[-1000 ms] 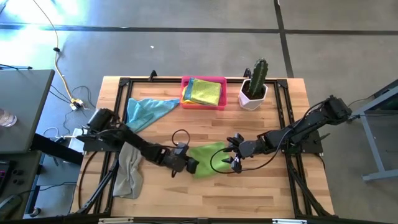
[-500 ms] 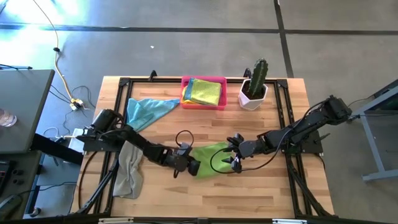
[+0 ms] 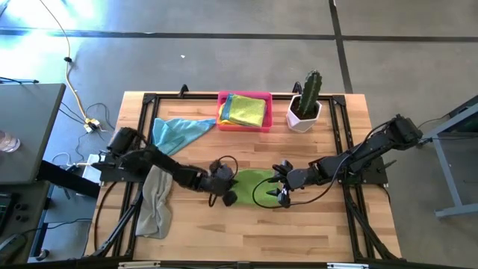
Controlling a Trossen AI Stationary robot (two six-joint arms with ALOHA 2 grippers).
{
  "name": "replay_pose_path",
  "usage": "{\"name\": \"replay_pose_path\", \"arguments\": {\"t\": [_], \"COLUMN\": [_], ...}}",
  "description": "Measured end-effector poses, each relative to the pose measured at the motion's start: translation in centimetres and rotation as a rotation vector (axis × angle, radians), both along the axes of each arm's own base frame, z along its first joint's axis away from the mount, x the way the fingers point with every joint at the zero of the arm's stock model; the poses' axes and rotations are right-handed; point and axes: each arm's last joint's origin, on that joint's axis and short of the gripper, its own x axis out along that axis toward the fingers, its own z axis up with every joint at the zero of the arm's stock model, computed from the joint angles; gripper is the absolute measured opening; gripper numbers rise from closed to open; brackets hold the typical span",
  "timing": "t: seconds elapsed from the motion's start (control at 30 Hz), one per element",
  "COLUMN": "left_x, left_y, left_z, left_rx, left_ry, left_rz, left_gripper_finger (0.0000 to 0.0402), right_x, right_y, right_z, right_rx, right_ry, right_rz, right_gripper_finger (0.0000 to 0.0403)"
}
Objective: Fold microfiber towels
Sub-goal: Put the green microfiber cloth into the pink bin
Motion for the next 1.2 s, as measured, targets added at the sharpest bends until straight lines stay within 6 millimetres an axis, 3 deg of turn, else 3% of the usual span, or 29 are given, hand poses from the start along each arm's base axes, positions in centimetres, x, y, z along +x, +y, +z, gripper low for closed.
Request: {"name": "replay_pose_path", "arguments": {"t": [0.23,0.53,0.77,0.97,1.2], "left_x": [0.4,1.0,2.1,2.5,1.7], "left_y": [3.7,11.0,15.0,19.0,24.2], "left_z": [4.2,7.5,11.0,14.9,15.2], "left_rx": [0.240,0.424,0.511,0.585,0.534], "left_ry": [-0.003,-0.007,-0.043,-0.091,-0.091], "left_rz": [-0.272,-0.301,-0.333,-0.246,-0.019], "left_gripper_finger": [0.0002,0.0001,0.0000,0.0000,0.0000], "right_x": [0.0,0.0,0.0,0.0,0.0], "right_y": [0.0,0.0,0.0,0.0,0.0], "right_z": [0.0,0.0,0.0,0.0,0.0], "right_rx": [0.000,0.000,0.000,0.000,0.000], "right_ry": [0.000,0.000,0.000,0.000,0.000], "right_rz": [0.000,0.000,0.000,0.000,0.000], "right_gripper_finger": [0.0236,0.0236,0.0236,0.0236,0.0236]}}
